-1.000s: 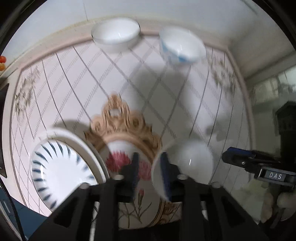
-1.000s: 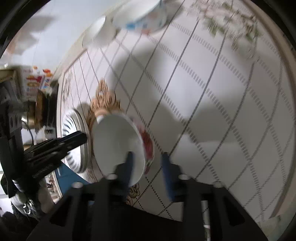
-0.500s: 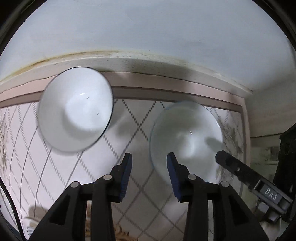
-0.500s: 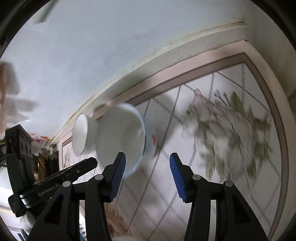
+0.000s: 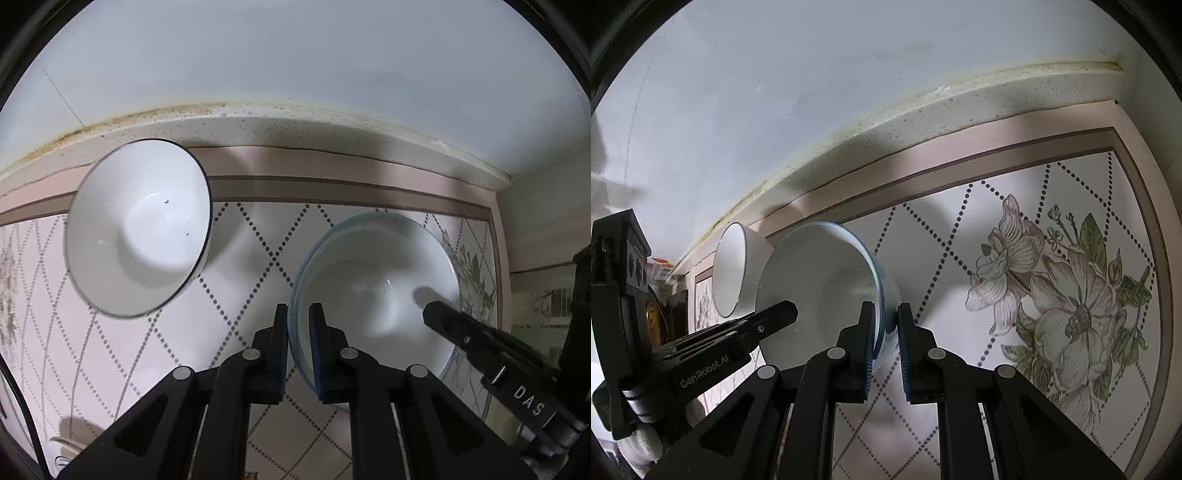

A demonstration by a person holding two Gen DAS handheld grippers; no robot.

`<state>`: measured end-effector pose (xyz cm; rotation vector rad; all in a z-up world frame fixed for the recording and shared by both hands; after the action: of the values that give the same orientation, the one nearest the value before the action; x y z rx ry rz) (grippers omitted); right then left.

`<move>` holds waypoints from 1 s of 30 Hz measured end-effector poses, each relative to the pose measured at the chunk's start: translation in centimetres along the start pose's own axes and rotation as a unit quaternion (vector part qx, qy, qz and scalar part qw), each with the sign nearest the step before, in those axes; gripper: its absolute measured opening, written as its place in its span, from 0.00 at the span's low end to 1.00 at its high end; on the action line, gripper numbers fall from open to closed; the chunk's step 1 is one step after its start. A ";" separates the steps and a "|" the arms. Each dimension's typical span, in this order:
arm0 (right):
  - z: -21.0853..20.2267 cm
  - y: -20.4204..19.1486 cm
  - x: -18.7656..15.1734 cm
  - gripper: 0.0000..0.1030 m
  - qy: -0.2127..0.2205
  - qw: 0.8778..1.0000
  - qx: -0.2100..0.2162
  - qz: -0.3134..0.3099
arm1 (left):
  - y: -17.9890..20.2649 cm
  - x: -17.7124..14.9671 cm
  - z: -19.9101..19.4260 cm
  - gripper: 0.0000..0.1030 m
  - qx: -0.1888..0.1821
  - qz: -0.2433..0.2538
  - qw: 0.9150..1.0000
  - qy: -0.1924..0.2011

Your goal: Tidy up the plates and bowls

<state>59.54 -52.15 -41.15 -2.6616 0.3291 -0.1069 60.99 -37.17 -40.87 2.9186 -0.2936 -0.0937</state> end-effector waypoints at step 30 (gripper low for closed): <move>-5.0 -4.4 -24.9 0.13 -0.033 0.999 0.006 -0.031 | -1.1 -23.0 -4.4 0.09 -0.005 0.067 0.997 -0.023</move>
<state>35.75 -44.31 -35.23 -2.6570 0.2237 -0.0395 39.06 -30.60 -35.80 2.8802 -0.4948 -0.1407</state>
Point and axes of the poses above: each gripper's, at about its wrist camera, not at the fingertips, and z roughly the way its jaws point, y to its right, x to its top, the point moved 5 cm from there along z, roughly the way its jaws point, and after that the axes turned 13 degrees about -y, right-handed, at the moved point
